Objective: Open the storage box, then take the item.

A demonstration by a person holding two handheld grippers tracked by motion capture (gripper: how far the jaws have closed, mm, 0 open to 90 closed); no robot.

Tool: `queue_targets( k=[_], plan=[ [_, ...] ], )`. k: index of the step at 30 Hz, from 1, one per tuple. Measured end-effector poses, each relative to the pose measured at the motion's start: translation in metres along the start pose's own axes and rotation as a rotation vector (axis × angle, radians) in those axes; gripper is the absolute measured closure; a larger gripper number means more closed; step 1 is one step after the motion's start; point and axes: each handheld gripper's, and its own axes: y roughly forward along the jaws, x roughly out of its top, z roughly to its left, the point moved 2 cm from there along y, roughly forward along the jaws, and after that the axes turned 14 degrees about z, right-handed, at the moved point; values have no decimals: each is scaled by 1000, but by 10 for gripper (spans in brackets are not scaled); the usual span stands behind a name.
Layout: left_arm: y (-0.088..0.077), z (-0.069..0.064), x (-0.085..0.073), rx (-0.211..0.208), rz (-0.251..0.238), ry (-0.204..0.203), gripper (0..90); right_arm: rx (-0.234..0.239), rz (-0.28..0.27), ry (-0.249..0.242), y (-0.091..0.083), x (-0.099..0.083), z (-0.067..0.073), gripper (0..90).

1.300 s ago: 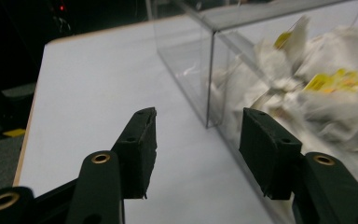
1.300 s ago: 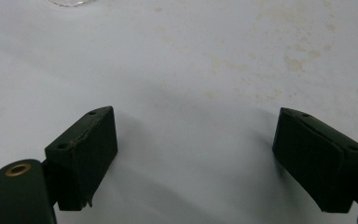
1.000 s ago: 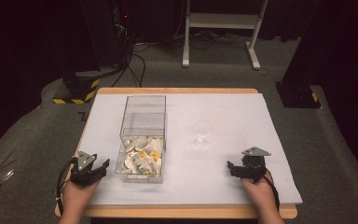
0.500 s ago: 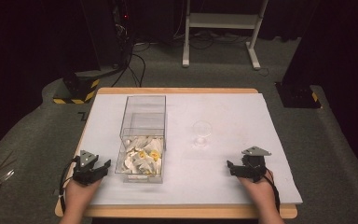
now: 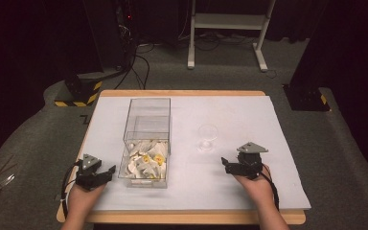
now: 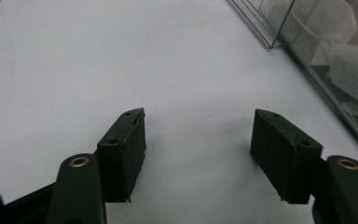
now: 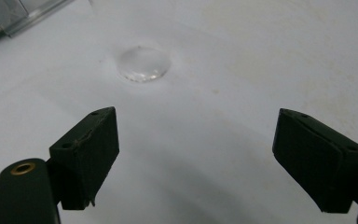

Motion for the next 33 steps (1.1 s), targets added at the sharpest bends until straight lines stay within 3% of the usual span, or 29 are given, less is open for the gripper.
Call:
queue_targets(
  k=[6, 16, 33],
  plan=[
    [0, 1, 0, -6, 4, 11, 341, 10, -9, -5, 1, 12, 9, 150],
    [0, 0, 0, -4, 3, 10, 339, 21, -16, -40, 0, 33, 36, 148],
    [0, -1, 0, 2, 2, 9, 343, 70, -48, -99, -5, 47, 66, 154]
  ],
)
